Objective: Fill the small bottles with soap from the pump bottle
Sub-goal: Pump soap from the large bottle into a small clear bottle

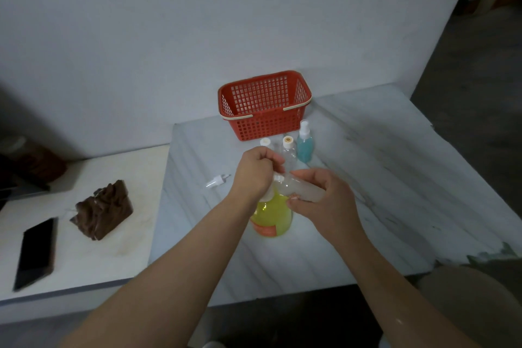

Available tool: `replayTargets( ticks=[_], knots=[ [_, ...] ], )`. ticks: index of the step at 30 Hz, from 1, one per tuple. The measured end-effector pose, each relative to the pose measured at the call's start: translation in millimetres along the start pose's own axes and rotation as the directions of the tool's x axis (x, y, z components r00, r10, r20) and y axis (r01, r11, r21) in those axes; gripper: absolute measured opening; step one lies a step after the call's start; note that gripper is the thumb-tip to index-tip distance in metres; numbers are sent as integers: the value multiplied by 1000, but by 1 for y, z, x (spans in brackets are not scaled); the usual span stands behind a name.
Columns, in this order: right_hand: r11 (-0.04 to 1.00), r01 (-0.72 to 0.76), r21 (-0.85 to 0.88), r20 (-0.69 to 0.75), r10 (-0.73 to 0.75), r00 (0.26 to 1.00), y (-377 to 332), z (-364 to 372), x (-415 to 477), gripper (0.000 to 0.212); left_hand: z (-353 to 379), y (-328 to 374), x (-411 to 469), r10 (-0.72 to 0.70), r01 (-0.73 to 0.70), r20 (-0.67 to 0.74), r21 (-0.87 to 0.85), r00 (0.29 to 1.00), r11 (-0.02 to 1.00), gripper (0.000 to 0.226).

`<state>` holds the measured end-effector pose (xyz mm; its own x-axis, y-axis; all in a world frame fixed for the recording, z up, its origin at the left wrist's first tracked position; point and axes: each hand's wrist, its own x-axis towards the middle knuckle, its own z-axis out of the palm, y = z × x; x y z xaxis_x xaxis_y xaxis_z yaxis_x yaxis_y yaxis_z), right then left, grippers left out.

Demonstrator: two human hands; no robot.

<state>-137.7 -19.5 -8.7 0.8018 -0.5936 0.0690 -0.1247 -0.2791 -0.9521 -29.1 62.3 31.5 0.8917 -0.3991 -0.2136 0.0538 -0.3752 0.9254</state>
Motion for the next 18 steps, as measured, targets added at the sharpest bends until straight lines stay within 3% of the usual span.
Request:
replayTargets(
  ticks=[5,18],
  knots=[
    [1000,6,-6,1,-6,1000,-4,-1,-4,48,-6,2,0,54,-55,11,46,998,997,35],
    [999,-38,-21,29,38,999,8,1,1,44,-2,-4,2,-85,81,78,54,993,995,35]
  ],
)
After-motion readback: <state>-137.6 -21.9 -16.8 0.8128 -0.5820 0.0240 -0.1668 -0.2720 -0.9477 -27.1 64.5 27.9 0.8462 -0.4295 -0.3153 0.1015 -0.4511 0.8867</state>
